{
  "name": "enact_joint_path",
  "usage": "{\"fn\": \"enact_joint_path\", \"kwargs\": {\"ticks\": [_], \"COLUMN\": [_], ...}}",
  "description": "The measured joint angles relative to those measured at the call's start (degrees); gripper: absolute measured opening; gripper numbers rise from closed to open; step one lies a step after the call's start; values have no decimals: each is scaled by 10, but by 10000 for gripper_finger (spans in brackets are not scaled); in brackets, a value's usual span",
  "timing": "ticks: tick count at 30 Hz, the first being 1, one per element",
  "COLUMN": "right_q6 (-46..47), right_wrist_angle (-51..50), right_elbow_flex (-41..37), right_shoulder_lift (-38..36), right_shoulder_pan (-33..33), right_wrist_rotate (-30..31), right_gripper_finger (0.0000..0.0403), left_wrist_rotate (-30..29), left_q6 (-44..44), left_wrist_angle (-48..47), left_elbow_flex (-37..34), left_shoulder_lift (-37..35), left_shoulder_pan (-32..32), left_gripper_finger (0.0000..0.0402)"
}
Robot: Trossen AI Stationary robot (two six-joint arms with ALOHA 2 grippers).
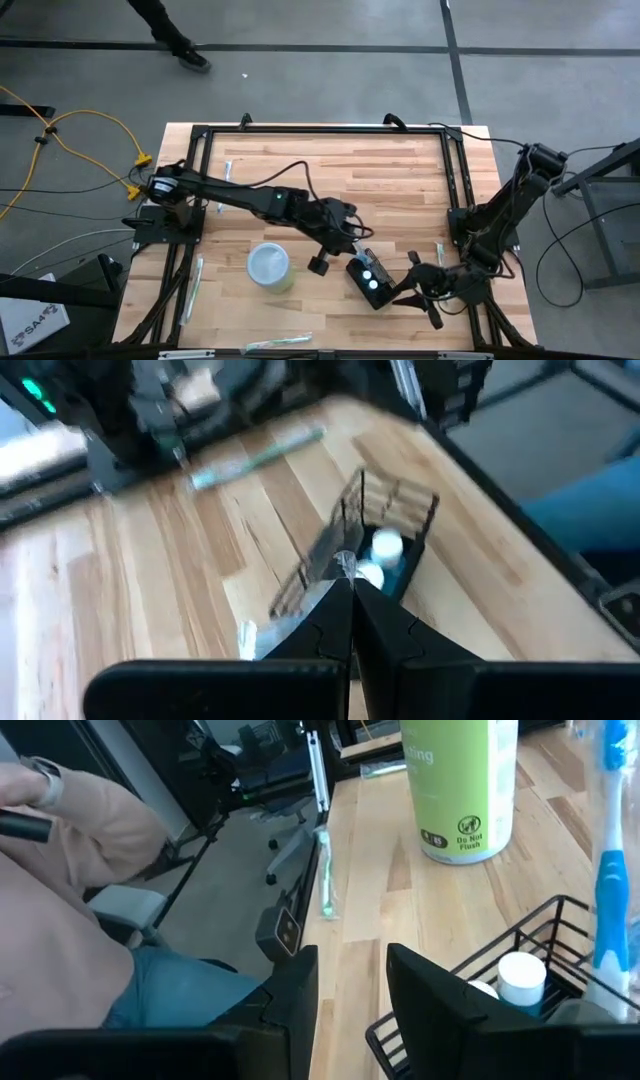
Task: Pick & Place toothbrushing station
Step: Put the right blue toothbrush into the black mesh organizer
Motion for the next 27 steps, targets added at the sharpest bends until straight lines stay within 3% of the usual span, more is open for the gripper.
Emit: {"fn": "enact_joint_path", "kwargs": {"ticks": [16, 21, 27], "right_q6": [3, 8, 13], "right_wrist_angle": [43, 44, 47], "right_elbow_flex": [0, 0, 0], "right_shoulder_lift": [43, 44, 44], "right_shoulder_pan": [0, 0, 0], "right_wrist_rotate": [2, 2, 2], "right_gripper_finger": [113, 113, 113], "left_wrist_rotate": [42, 93, 104], "left_q6": [15, 15, 26], "left_wrist_angle": [-9, 14, 29], "left_elbow_flex": [21, 21, 21], "left_shoulder_lift": [7, 24, 52], "left_shoulder_pan": [25, 31, 34], "left_gripper_finger": [0, 0, 0]}}
